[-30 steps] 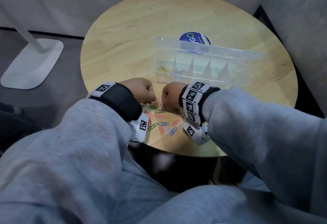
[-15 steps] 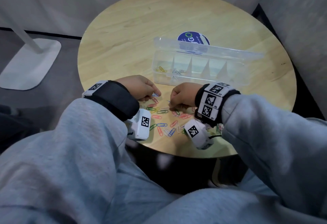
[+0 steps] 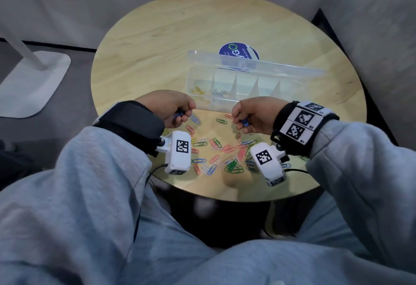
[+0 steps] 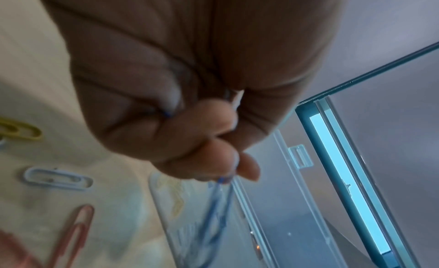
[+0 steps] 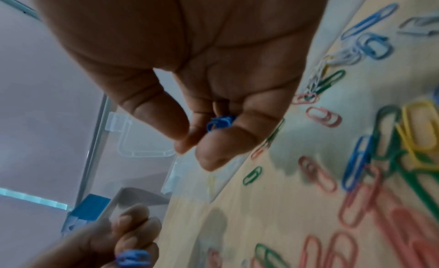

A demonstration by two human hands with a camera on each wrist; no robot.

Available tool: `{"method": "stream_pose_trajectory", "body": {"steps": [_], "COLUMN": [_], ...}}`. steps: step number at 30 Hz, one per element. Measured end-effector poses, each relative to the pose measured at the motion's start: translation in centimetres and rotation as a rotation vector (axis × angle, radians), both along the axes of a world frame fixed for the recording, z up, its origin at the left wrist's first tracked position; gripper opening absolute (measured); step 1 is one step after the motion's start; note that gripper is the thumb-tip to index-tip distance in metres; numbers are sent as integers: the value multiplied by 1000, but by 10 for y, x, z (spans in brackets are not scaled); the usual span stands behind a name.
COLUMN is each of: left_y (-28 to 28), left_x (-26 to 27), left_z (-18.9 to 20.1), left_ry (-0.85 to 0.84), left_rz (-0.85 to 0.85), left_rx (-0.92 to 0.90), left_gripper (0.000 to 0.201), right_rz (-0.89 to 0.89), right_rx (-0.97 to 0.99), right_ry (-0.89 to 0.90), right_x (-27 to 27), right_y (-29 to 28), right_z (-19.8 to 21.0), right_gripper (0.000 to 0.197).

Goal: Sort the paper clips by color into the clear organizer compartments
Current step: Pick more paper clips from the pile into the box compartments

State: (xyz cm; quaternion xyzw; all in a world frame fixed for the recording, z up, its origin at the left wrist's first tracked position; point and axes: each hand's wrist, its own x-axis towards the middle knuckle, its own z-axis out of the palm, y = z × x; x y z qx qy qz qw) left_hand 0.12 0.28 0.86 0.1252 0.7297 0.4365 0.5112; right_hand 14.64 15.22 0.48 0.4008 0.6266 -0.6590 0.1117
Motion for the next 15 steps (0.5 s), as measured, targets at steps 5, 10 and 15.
{"method": "stream_pose_trajectory", "body": {"steps": [5,10,15], "left_y": [0,-1,-3], "left_x": [3,0,7], "left_z": [-2,-1,-16], "left_ry": [35,501,648], "left_rz": [-40,-376,-532], "left_rx": [-60,-391,-435], "left_gripper": [33,15,8], "right_rz": [297,573,665], "right_rx": [403,756,859], "right_ry": [-205,-289,-330], "right_x": [-1,-2,5], "right_y": [0,-12,-5], "right_z": [-5,-6,-7], "right_gripper": [16,4,9]}}
